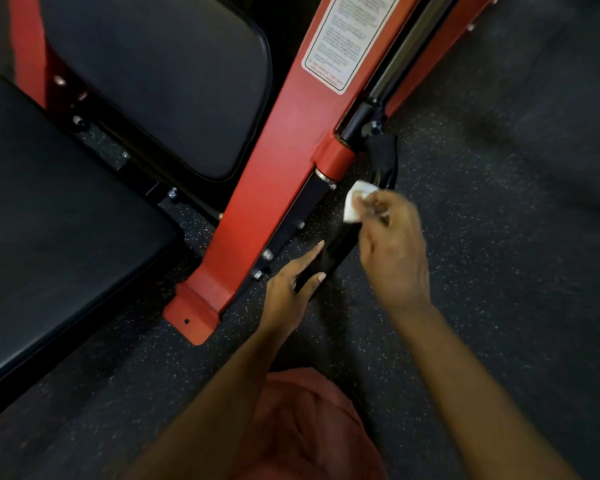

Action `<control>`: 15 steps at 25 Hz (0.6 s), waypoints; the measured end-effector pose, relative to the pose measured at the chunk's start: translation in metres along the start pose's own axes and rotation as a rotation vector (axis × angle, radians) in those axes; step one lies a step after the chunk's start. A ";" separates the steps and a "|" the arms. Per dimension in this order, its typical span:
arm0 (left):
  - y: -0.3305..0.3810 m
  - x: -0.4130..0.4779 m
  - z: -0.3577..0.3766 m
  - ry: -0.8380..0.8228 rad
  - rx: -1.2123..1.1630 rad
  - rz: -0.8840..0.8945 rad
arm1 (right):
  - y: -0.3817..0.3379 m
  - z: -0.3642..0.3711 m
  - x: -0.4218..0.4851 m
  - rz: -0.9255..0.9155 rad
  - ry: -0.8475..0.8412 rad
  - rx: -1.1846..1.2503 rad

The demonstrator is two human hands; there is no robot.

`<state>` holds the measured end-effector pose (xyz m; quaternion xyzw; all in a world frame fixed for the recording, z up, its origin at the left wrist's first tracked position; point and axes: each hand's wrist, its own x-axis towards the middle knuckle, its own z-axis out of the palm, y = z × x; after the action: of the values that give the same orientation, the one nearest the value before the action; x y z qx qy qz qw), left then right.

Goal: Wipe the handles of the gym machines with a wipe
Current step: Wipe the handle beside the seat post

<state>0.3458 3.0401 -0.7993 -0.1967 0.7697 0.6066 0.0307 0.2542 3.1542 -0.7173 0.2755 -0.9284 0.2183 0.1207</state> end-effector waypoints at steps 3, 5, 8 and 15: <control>-0.003 -0.002 -0.002 -0.011 -0.036 -0.030 | -0.001 0.000 0.015 -0.031 -0.049 -0.162; -0.013 -0.007 -0.004 -0.012 -0.012 -0.045 | -0.008 0.010 0.001 -0.044 -0.106 -0.192; -0.033 -0.012 -0.006 -0.006 -0.007 -0.025 | -0.018 0.029 -0.030 -0.071 -0.176 -0.187; -0.062 -0.029 -0.010 0.010 -0.037 -0.068 | -0.044 0.055 -0.071 0.004 -0.375 -0.100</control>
<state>0.3956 3.0263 -0.8457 -0.2262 0.7515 0.6182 0.0437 0.3318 3.1274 -0.7750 0.3034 -0.9448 0.1167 -0.0414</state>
